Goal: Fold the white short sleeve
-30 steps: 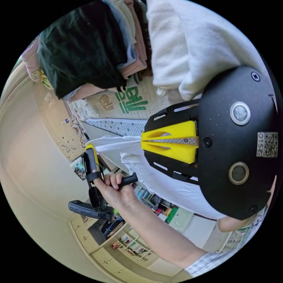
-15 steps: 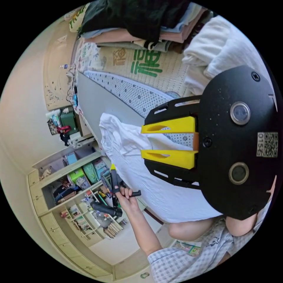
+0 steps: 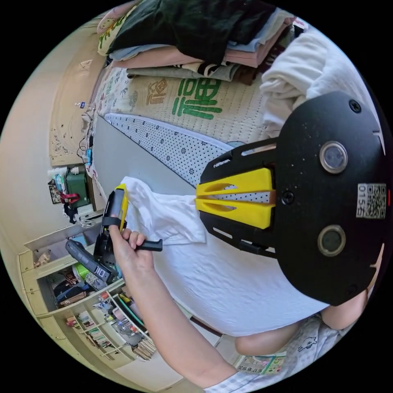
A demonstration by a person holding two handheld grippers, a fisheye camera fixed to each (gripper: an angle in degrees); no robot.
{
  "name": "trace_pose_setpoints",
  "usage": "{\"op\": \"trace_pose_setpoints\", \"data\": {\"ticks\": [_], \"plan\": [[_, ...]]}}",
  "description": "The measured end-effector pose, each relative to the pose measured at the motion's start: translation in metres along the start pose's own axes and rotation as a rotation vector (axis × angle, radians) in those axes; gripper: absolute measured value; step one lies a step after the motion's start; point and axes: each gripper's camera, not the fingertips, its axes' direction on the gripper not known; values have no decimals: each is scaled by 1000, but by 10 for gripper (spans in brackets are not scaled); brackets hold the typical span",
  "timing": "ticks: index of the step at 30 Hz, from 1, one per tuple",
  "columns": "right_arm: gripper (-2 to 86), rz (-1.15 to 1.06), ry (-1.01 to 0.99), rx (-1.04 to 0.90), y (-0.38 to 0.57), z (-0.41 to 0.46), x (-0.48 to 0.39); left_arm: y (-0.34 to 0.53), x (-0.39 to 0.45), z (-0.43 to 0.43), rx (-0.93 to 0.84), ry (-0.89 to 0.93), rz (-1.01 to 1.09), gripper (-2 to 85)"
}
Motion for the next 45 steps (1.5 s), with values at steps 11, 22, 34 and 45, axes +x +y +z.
{"op": "trace_pose_setpoints", "data": {"ticks": [11, 22, 34, 45], "plan": [[30, 67, 192, 20, -4, -69, 11, -13, -34, -12, 52, 24, -70, 81], [84, -137, 72, 62, -35, -89, -28, 66, -85, -65, -109, 133, 29, 104], [-6, -216, 54, 0, -42, -135, -3, 66, -72, -51, -120, 125, 0, 11], [36, -268, 26, -76, -40, -179, 40, 101, -52, -70, -140, 14, 122, 10]]}}
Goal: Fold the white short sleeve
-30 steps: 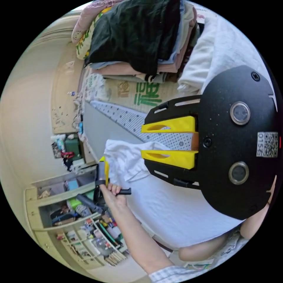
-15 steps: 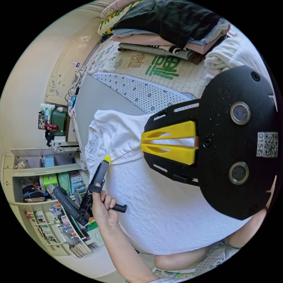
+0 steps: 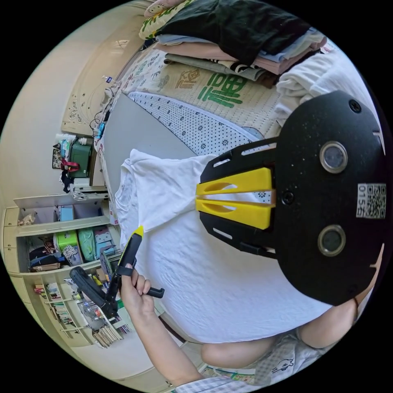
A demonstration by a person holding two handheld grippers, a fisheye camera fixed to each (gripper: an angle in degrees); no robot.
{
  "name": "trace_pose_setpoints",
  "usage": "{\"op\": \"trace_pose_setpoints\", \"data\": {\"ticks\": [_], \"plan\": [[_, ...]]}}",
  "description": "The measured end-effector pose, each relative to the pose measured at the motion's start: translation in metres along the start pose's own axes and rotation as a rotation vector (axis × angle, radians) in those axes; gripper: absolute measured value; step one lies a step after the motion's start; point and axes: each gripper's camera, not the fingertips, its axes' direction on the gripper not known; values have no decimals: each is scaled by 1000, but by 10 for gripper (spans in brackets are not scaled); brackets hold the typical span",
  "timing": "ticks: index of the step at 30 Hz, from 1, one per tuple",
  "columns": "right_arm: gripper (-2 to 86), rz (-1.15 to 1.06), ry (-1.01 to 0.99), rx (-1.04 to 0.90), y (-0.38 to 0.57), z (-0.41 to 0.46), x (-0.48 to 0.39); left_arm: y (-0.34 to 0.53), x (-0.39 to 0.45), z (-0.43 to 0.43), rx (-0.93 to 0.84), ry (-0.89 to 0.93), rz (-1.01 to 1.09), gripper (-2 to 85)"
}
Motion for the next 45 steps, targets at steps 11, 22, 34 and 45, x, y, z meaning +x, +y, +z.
{"op": "trace_pose_setpoints", "data": {"ticks": [11, 22, 34, 45], "plan": [[22, 283, -6, 122, 32, -67, 120, -39, 44, 6, 71, -10, 99, 52], [-6, 283, 48, 13, 16, -101, 145, -98, 70, 105, 5, -121, 84, 52], [-5, 310, 80, 58, 6, -169, 148, 131, 70, -41, 449, -42, 193, 13], [-10, 195, 786, -258, -104, -273, 23, 438, -21, -134, 824, 150, -315, -8]]}}
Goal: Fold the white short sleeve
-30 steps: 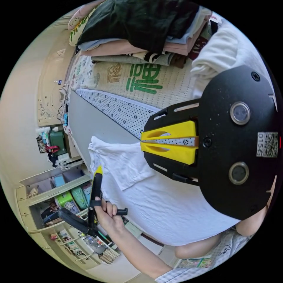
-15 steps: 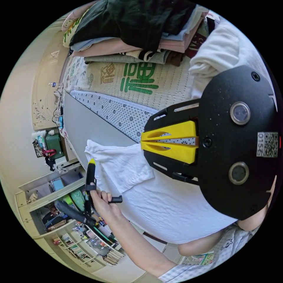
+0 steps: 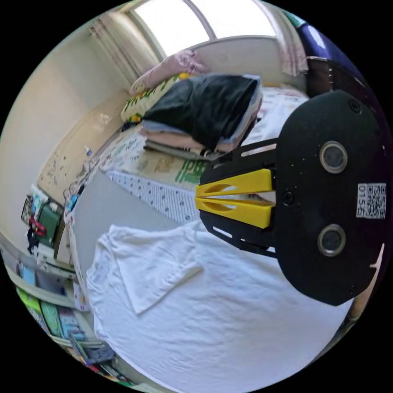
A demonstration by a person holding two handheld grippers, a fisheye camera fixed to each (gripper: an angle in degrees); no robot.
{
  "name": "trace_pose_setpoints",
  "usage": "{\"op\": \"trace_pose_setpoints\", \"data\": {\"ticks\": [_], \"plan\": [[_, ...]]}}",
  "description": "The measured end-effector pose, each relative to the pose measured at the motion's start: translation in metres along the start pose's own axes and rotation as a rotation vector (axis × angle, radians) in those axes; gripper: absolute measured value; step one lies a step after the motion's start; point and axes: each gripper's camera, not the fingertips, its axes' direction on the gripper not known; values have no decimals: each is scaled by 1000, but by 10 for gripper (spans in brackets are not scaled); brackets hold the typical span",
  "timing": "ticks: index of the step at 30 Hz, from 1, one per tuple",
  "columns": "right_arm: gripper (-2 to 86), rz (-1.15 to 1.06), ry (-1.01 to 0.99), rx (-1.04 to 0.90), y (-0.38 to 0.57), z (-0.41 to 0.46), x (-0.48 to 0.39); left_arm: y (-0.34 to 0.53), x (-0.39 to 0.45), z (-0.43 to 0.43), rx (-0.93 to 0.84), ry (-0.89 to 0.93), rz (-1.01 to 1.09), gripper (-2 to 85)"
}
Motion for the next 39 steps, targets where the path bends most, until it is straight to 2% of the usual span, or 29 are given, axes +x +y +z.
{"op": "trace_pose_setpoints", "data": {"ticks": [1, 3, 5, 6, 8, 11, 16, 19, 22, 24, 27, 29, 32, 36, 38, 39], "plan": [[-10, 27, 19, 7, -12, -47, 22, 6, -16, -4, 18, 73, -80, -8], [-10, 84, -35, 28, -32, -128, 61, 2, -27, -2, -5, 177, -83, -8], [-10, 184, -216, 89, -54, -248, 115, -1, -32, 0, -56, 225, -48, -9], [-10, 208, -267, 114, -58, -278, 126, 0, -34, -1, -60, 229, -46, -9], [-10, 267, -484, 243, -66, -399, 161, 7, -45, -5, -55, 262, -78, -9], [-10, 200, -638, 390, -66, -529, 166, 15, -51, -7, -77, 277, -64, -9], [-10, 64, -451, 438, -59, -646, 135, 21, -45, -7, -158, 275, 56, -9], [-10, -16, -350, 414, -58, -672, 116, 24, -64, -13, -115, 313, -19, -9], [-10, -19, -295, 424, -53, -667, 109, 25, -82, -14, -81, 315, -81, -8], [-10, -16, -346, 440, -49, -647, 106, 26, -90, -11, -84, 317, -105, -8], [-10, -81, -637, 451, -33, -584, 83, 28, -99, -8, -69, 354, -133, -4], [-9, -199, -922, 498, 10, -513, 38, 28, -104, -7, -54, 353, -151, 5], [-4, -228, -1161, 586, 83, -404, -8, 29, -112, -9, -25, 350, -176, 32], [17, -172, -1203, 773, 159, -246, -45, 31, -119, -16, 18, 339, -185, 66], [36, 30, -1251, 706, 183, -127, -70, 35, -123, -19, 19, 320, -192, 80], [48, 83, -1275, 664, 187, -99, -76, 36, -124, -19, 19, 315, -196, 84]]}}
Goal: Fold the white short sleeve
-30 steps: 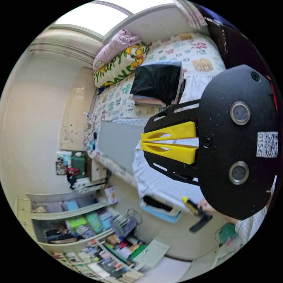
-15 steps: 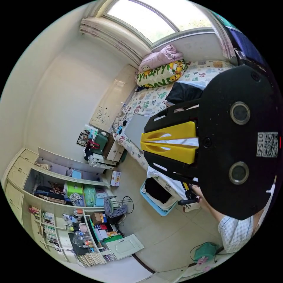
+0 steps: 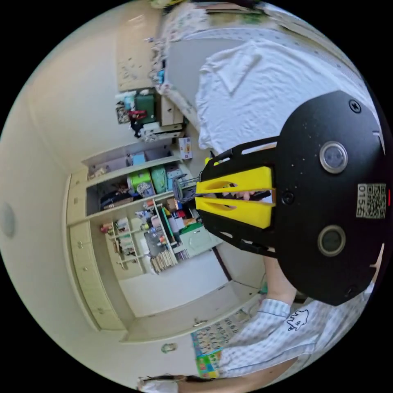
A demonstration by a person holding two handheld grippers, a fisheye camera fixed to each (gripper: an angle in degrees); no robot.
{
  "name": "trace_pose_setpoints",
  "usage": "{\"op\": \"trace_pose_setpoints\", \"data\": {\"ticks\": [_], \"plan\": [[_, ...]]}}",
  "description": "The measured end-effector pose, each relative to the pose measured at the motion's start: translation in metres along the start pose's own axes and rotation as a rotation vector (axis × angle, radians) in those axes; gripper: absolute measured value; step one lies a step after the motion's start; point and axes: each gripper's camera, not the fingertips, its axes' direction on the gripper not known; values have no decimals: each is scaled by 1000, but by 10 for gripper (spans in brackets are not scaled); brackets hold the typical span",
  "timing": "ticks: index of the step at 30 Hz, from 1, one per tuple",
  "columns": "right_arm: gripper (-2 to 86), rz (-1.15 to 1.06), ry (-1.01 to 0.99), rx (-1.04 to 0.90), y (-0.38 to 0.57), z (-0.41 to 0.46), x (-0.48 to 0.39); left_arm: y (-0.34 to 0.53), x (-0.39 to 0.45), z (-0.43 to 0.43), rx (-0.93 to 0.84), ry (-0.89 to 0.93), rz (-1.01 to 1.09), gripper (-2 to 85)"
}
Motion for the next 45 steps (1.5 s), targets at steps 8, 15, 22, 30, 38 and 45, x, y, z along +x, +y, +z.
{"op": "trace_pose_setpoints", "data": {"ticks": [8, 15, 22, 30, 38, 45], "plan": [[247, 58, 41, 273, 111, 18, 65, 20, 21, -13, 132, -38, 118, 218], [336, 117, -120, 416, 161, 17, 86, 29, 36, -6, 121, -32, 177, 285], [373, 142, -239, 419, 199, 58, 92, 39, 49, 1, 103, 19, 233, 310], [376, 163, -293, 461, 237, 92, 90, 48, 55, 11, 70, 53, 251, 319], [370, 232, -461, 609, 278, 108, 101, 56, 66, 20, 40, 84, 309, 316], [373, 196, -550, 624, 288, 126, 86, 57, 68, 24, 44, 116, 309, 326]]}}
